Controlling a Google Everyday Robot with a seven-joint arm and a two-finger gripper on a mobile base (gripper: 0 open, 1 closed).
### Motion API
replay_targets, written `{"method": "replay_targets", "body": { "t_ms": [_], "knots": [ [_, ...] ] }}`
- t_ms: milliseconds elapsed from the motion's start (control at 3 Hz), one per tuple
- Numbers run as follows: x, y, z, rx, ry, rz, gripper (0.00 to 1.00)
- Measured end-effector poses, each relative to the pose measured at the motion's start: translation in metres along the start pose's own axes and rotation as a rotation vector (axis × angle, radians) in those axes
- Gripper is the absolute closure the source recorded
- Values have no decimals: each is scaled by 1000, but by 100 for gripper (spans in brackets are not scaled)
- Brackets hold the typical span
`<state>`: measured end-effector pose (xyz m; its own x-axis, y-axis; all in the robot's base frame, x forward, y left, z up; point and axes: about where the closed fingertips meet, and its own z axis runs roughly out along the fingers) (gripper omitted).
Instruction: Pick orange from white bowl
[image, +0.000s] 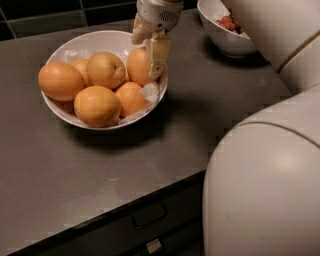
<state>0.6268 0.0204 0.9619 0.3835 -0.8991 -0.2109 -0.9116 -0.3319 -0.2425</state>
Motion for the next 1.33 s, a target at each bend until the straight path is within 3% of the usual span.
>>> {"method": "replay_targets", "body": {
  "t_ms": [1333],
  "knots": [
    [4,3,25,-61,-41,26,28]
  ]
}}
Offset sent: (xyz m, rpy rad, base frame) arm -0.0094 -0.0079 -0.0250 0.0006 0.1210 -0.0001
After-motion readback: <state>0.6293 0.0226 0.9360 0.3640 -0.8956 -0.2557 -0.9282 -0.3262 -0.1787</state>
